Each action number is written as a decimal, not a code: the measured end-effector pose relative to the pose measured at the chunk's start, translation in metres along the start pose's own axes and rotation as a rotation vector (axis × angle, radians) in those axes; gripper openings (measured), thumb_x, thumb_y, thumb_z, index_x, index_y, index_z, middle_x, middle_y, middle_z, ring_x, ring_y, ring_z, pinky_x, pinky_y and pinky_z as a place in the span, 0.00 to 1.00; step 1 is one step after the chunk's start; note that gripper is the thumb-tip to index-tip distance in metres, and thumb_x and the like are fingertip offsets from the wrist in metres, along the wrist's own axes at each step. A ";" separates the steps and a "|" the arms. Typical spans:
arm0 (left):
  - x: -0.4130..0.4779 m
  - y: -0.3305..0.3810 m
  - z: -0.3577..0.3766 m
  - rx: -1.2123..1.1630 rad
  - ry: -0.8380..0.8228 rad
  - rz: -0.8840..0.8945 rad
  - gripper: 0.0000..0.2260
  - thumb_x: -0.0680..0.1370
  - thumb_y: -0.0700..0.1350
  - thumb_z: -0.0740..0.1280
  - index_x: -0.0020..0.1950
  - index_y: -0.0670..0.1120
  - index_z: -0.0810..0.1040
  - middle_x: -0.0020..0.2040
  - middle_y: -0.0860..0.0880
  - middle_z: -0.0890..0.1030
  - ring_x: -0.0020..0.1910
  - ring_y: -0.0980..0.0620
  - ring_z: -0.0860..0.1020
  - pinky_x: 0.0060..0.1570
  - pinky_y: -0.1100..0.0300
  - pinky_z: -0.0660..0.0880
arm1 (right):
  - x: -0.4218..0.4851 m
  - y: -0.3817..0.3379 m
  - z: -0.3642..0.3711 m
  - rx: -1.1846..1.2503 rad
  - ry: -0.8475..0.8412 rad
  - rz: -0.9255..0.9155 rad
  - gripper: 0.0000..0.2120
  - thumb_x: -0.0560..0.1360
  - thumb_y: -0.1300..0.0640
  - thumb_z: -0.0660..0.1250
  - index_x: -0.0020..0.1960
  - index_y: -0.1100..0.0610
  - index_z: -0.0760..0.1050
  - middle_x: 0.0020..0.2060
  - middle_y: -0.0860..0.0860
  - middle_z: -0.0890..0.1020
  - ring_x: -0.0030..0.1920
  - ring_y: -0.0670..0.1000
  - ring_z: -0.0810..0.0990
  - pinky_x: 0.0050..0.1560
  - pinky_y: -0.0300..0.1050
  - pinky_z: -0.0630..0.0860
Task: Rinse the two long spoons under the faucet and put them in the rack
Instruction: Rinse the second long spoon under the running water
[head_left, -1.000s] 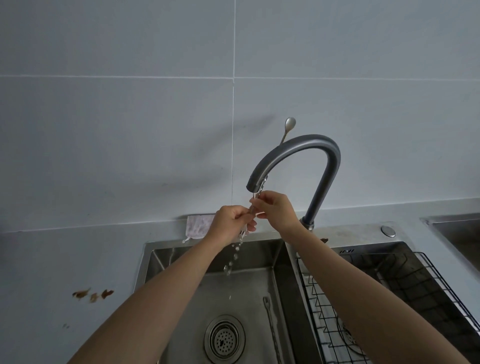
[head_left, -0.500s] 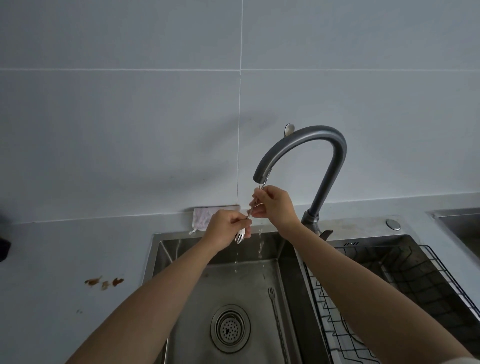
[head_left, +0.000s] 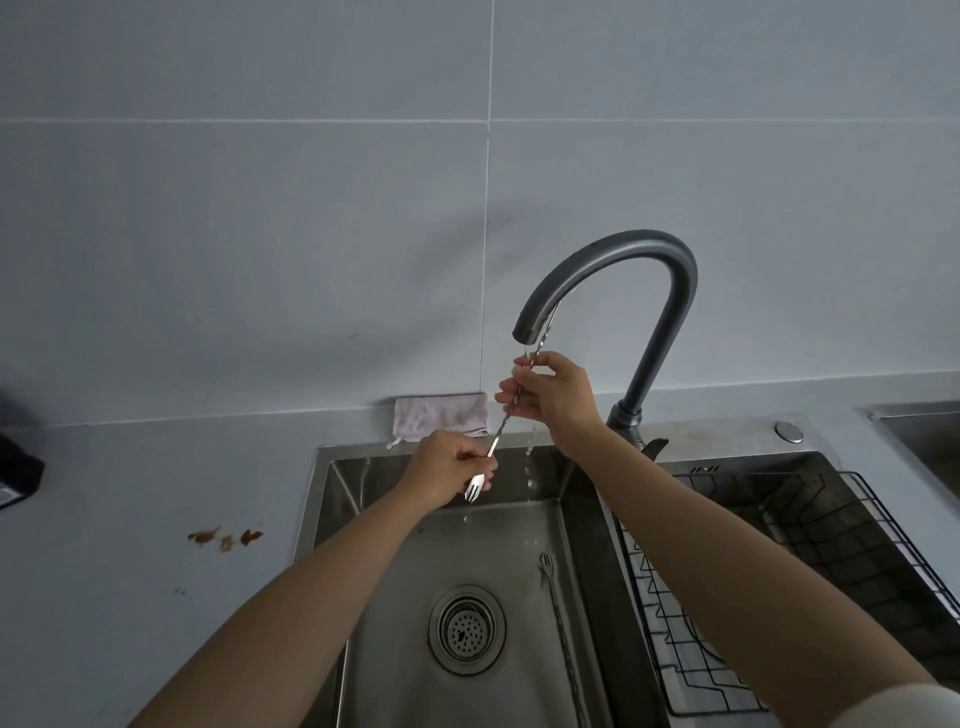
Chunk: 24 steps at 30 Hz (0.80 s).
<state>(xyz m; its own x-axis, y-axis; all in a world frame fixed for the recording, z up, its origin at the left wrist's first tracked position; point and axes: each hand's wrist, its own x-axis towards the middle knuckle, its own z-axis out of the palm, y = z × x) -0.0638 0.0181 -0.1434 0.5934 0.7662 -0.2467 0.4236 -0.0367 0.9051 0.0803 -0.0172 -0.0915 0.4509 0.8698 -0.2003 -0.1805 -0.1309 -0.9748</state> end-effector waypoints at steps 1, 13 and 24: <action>-0.001 -0.002 0.000 -0.005 -0.004 -0.010 0.09 0.74 0.33 0.66 0.52 0.31 0.78 0.34 0.47 0.79 0.25 0.62 0.80 0.34 0.66 0.79 | 0.000 0.001 0.000 0.007 0.001 0.000 0.02 0.77 0.65 0.63 0.45 0.61 0.72 0.33 0.56 0.80 0.25 0.45 0.82 0.31 0.38 0.80; -0.018 -0.025 -0.005 -0.020 0.007 -0.042 0.06 0.73 0.31 0.66 0.48 0.30 0.79 0.29 0.51 0.80 0.24 0.61 0.79 0.32 0.66 0.78 | -0.004 0.002 0.007 0.095 0.021 0.068 0.03 0.76 0.69 0.63 0.48 0.63 0.73 0.35 0.56 0.80 0.30 0.47 0.82 0.35 0.37 0.81; -0.029 -0.044 -0.014 -0.013 -0.024 -0.046 0.11 0.73 0.32 0.67 0.34 0.45 0.79 0.27 0.53 0.80 0.26 0.61 0.80 0.32 0.70 0.78 | -0.007 0.006 0.011 0.093 0.005 0.074 0.12 0.79 0.58 0.59 0.42 0.62 0.75 0.35 0.55 0.80 0.31 0.48 0.82 0.36 0.36 0.81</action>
<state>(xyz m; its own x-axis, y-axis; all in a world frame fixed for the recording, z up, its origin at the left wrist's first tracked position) -0.1090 0.0062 -0.1710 0.5898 0.7514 -0.2958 0.4415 0.0066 0.8972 0.0669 -0.0185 -0.0947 0.4375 0.8570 -0.2721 -0.2937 -0.1498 -0.9441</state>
